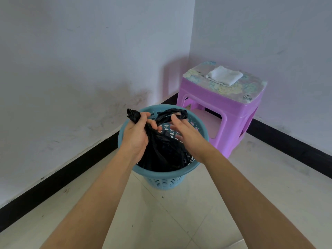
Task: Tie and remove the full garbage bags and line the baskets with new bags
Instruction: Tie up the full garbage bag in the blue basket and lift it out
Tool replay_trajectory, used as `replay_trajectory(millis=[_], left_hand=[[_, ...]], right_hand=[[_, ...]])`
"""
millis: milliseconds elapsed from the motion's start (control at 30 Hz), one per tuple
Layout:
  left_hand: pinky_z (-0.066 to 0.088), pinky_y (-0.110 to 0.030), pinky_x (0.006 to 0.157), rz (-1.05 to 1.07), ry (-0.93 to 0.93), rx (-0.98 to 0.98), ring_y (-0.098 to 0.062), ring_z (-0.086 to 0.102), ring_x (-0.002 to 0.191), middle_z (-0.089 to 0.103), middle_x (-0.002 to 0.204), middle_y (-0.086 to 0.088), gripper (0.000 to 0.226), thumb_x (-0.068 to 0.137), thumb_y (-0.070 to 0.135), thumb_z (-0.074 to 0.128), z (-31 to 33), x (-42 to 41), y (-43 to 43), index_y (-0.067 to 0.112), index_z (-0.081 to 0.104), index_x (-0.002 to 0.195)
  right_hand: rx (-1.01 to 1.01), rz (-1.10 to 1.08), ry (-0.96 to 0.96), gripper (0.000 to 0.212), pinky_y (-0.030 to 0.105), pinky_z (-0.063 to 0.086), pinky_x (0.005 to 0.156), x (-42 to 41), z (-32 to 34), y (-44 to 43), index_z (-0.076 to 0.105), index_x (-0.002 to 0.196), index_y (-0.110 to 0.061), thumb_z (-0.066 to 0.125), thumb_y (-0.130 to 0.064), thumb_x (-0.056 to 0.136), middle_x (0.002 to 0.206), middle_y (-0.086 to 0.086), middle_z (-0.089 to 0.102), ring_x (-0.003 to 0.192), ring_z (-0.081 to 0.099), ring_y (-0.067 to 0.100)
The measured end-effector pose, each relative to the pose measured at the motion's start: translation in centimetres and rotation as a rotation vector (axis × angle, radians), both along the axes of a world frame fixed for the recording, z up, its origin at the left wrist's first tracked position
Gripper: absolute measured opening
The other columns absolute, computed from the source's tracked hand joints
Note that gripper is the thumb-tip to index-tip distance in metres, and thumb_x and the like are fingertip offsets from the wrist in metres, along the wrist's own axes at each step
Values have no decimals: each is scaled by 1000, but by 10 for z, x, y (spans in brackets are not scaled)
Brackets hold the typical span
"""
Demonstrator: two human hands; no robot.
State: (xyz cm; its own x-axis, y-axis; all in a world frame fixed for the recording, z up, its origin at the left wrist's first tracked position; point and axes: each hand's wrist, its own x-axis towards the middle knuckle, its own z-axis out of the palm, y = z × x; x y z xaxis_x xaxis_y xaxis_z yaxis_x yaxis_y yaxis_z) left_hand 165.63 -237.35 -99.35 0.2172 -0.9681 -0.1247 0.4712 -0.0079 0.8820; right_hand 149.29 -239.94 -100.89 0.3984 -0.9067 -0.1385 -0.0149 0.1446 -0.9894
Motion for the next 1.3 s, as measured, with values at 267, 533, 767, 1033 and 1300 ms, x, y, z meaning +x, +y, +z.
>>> replay_trajectory(millis=[267, 533, 767, 1033, 1300], left_hand=[[51, -36, 89, 123, 637, 88, -24, 73, 86, 73, 78, -10, 41, 107, 27, 30, 6, -13, -3, 17, 43, 69], [20, -20, 35, 401, 477, 285, -12, 14, 34, 18, 41, 6, 33, 91, 2, 27, -14, 42, -10, 20, 27, 64], [41, -28, 48, 281, 31, 159, -13, 25, 42, 26, 47, 4, 35, 105, 30, 38, -18, 41, -1, 18, 41, 73], [36, -35, 99, 34, -534, 126, -4, 57, 107, 69, 107, 14, 46, 99, 58, 31, -4, -7, 3, 32, 69, 94], [45, -46, 104, -221, -936, 454, -27, 52, 121, 52, 133, -6, 89, 67, 57, 82, -27, 14, 2, 15, 40, 134]], right_hand=[[403, -453, -1008, 30, 39, 54, 83, 22, 18, -2, 52, 82, -11, 34, -20, 105, 61, 4, 56, 69, 66, 24], [383, -1008, -638, 34, 24, 15, 43, -65, 6, -34, 34, 61, -21, 37, -17, 95, 46, -7, 21, 41, 14, 14], [235, -857, -328, 31, 22, 33, 41, -72, -10, -44, 46, 74, -17, 38, -30, 100, 43, -8, 31, 39, 30, 13], [-125, -287, 675, 93, 40, 58, 75, -36, 17, -29, 67, 85, -15, 10, -88, 76, 70, 7, 72, 67, 71, 23], [127, -95, 328, 30, 46, 55, 93, -25, 16, -22, 53, 121, -5, 46, -10, 93, 115, 10, 64, 98, 65, 18]])
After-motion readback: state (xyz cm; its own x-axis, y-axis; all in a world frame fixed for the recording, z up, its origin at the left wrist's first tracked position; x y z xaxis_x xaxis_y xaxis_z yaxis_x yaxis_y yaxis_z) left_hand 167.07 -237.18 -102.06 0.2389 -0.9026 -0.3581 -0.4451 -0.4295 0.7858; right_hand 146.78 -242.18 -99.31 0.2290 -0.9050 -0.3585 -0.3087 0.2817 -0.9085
